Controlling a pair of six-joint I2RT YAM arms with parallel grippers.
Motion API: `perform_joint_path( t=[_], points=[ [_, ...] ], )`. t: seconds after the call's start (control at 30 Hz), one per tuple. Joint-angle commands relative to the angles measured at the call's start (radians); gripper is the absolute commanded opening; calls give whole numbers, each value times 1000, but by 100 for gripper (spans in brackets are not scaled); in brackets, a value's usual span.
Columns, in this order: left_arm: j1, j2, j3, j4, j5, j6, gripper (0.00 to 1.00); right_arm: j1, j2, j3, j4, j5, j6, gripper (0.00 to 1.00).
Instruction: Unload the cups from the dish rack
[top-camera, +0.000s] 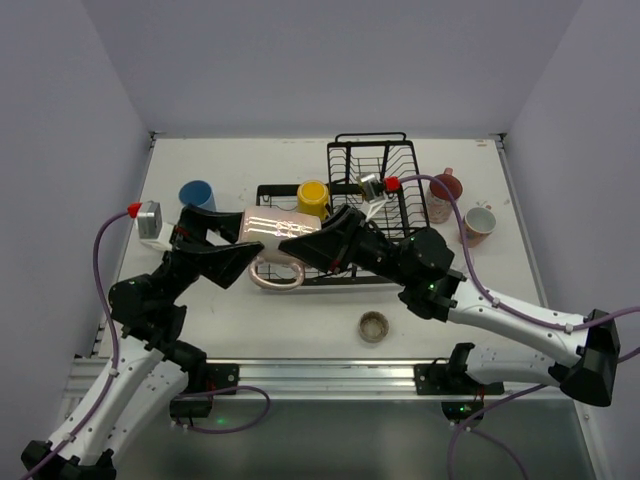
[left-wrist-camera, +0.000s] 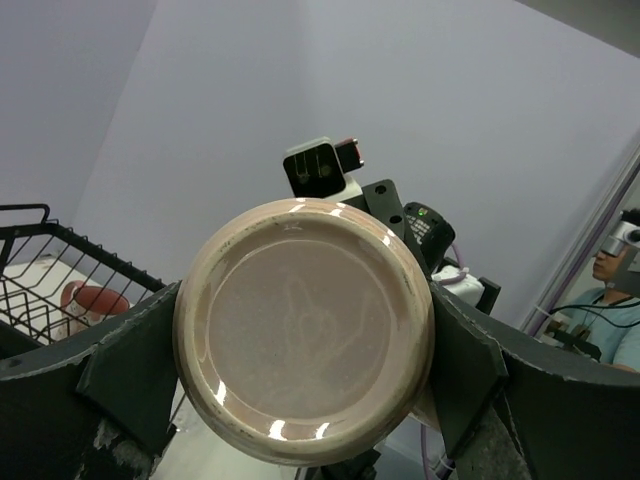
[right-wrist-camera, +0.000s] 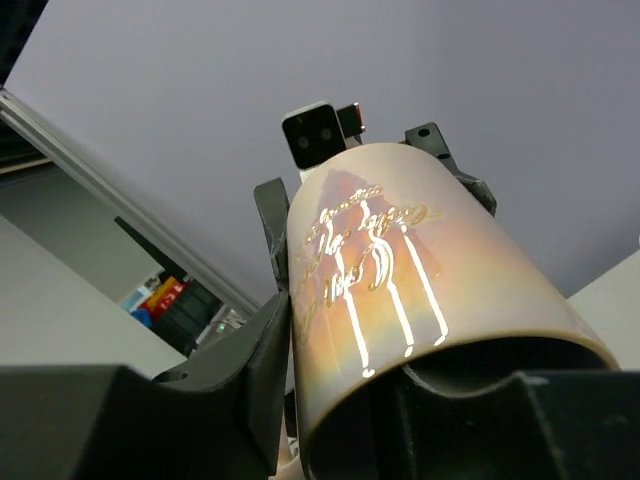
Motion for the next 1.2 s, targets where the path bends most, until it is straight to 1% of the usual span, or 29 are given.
perform_joint_path(
  t=[0.0, 0.03, 0.07, 0.1, 0.13, 0.17, 0.2, 0.23, 0.27, 0.3, 0.33, 0.37, 0.4, 0.43, 0.5, 0.53, 0.57, 0.63, 0.67, 0.7, 0.73, 0.77, 0.8, 0.87, 0.93, 0.97, 1.03, 1.07, 1.17],
  points=[
    [5, -14, 13, 127, 13, -52, 26, -7, 3, 54, 147, -12, 33, 35],
    [5, -24, 13, 98, 10, -44, 36, -7, 1, 43, 173, -10, 33, 29],
    [5, -31, 25, 74, 9, -30, 44, -7, -2, 42, 172, -7, 25, 13],
    [5, -35, 36, 34, 9, 14, 60, -7, -7, 38, 169, -6, 19, 5],
    [5, -47, 51, -52, 6, 42, 68, -8, -20, 22, 169, -6, 14, 0],
    [5, -52, 74, -87, 6, 68, 76, -8, -31, 12, 169, -9, 3, 0],
    [5, -61, 87, -127, 6, 123, 91, -11, -40, 2, 168, -18, -4, 0],
    [5, -64, 102, -223, 0, 154, 99, -13, -56, -21, 145, -17, -10, 0],
    [5, -66, 137, -274, -8, 186, 100, -13, -92, -30, 117, -14, -23, 0],
    [5, -71, 154, -325, -29, 253, 100, -14, -112, -37, 87, -4, -35, 0],
    [5, -80, 168, -400, -42, 282, 100, -15, -135, -44, 15, -1, -49, 0],
    [5, -84, 191, -433, -66, 307, 100, -15, -181, -44, -27, 0, -75, 0],
    [5, -90, 203, -469, -77, 362, 100, -15, -206, -41, -74, 2, -90, 0],
    [5, -97, 217, -533, -89, 390, 100, -15, -230, -23, -198, 16, -107, 0],
    [5, -106, 243, -588, -120, 456, 100, -15, -315, -14, -326, 32, -156, 0],
    [5, -112, 252, -658, -135, 480, 100, -15, -345, -6, -456, 51, -171, 0],
    [5, -111, 271, -696, -173, 529, 100, -15, -406, 2, -630, 72, -196, 0],
    [5, -106, 289, -836, -217, 571, 100, -15, -456, 40, -829, 133, -225, 0],
    [5, -103, 292, -871, -250, 608, 100, -15, -479, 48, -922, 158, -230, 0],
    [5, -95, 291, -902, -260, 622, 100, -15, -525, 48, -1075, 181, -227, 0],
    [5, -94, 288, -936, -263, 632, 100, -15, -548, 48, -1146, 201, -219, 0],
    [5, -94, 269, -945, -264, 648, 100, -15, -565, 49, -1220, 262, -198, 0],
    [5, -94, 262, -956, -266, 655, 100, -15, -582, 49, -1344, 285, -188, 0],
    [5, -94, 236, -979, -281, 678, 100, -15, -614, 48, -1452, 345, -153, 0],
    [5, -94, 219, -996, -312, 686, 100, -15, -605, 31, -1548, 365, -142, 0],
    [5, -91, 203, -1000, -347, 691, 100, -15, -593, 22, -1564, 371, -138, 0],
    [5, -77, 193, -1019, -372, 694, 100, -15, -550, 8, -1583, 394, -141, 0],
    [5, -69, 186, -1026, -384, 701, 100, -15, -501, 6, -1590, 408, -142, 0],
    [5, -51, 168, -1048, -390, 715, 100, -15, -414, 6, -1604, 468, -141, 0]
  ],
)
